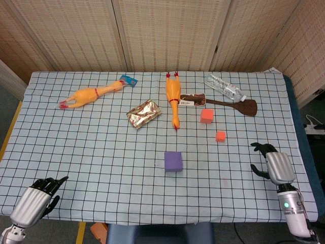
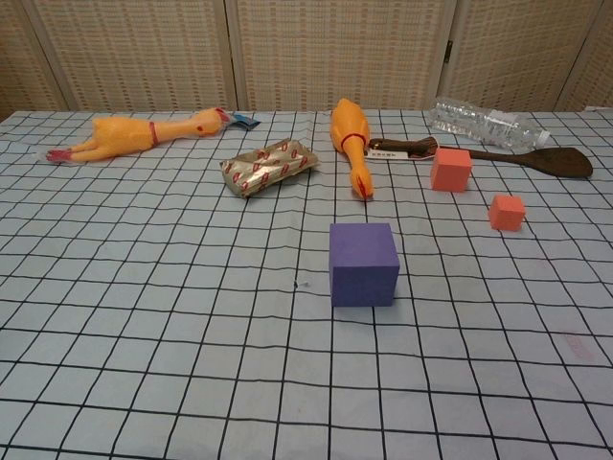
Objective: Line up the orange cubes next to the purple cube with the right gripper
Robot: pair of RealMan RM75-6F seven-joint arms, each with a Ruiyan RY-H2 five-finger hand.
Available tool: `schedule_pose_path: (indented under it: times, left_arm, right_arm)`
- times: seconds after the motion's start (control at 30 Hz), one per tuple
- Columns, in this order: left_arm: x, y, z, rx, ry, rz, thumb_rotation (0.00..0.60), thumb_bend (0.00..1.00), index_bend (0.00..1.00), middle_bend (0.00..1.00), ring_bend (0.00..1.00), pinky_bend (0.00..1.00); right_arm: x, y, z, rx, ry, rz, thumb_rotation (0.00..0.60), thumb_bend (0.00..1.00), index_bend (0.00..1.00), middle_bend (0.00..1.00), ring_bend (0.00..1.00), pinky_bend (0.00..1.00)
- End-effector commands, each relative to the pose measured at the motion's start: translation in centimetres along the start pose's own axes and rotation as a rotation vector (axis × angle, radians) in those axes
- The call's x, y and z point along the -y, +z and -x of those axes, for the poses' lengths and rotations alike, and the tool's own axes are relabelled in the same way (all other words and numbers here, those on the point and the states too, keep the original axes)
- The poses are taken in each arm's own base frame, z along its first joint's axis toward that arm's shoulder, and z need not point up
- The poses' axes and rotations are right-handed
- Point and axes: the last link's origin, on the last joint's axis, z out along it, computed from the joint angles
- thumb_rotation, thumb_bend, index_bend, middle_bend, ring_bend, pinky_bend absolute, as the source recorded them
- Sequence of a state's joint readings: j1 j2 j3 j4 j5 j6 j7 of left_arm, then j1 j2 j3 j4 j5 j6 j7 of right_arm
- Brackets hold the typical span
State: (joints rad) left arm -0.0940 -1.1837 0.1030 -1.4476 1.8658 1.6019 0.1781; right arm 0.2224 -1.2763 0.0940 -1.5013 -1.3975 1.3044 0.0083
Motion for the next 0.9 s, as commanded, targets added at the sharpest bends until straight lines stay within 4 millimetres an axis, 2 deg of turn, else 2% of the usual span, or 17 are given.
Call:
schedule_pose_path:
  times: [0.03,0.17,0.3,0.4,0.47,0.6,0.77,0.9]
  left_arm:
    - [0.0,0.0,0.0,0.000,0.002,-0.001,0.600,0.45,0.19,0.37,0.32,0.43]
    - [-0.2,-0.1,-0.1,-0.002,0.004,0.003,0.600,0.45,0.19,0.37,0.32,0.43]
    - [-0.1,-0.1,-0.1,-0.002,-0.004,-0.001,0.600,0.45,0.19,0.37,0.32,0.43]
    - [0.0,-0.2,-0.2,0.002,-0.011,-0.001,0.600,0.45,0.19,0.37,0.32,0.43]
    - [0.0,-0.2,-0.3,-0.006,-0.016,0.002,0.600,0.45,0.19,0.37,0.32,0.43]
    - [-0.1,-0.3,-0.4,-0.012,-0.013,0.007,0.600,0.45,0.19,0.37,0.32,0.43]
    - [0.0,-0.3,-0.4,-0.012,-0.024,-0.001,0.600,0.45,0.19,0.37,0.32,0.43]
    - [0.0,-0.5,-0.5,-0.008,-0.031,0.006,0.600,0.45,0.19,0.37,0.32,0.43]
  right_arm:
    - [0.0,0.0,0.0,0.001,-0.002,0.000,0.600,0.17,0.26,0.37,0.25,0.61]
    - [-0.1,0.1,0.0,0.002,-0.005,0.002,0.600,0.17,0.26,0.37,0.25,0.61]
    - [-0.1,0.8,0.0,-0.032,-0.001,0.006,0.600,0.17,0.26,0.38,0.31,0.61]
    - [0.2,1.5,0.3,-0.055,-0.001,0.003,0.600,0.17,0.26,0.47,0.43,0.69]
    - [0.7,2.3,0.5,-0.063,0.000,-0.008,0.600,0.17,0.26,0.58,0.54,0.75]
    - [2.1,5.1,0.4,-0.077,-0.028,-0.014,0.600,0.17,0.26,0.71,0.66,0.83]
    - [4.1,10.0,0.1,-0.119,-0.030,0.016,0.600,0.16,0.25,0.78,0.72,0.87]
    - [5.1,13.1,0.5,-0.092,-0.001,0.033,0.600,0.12,0.22,0.81,0.76,0.89]
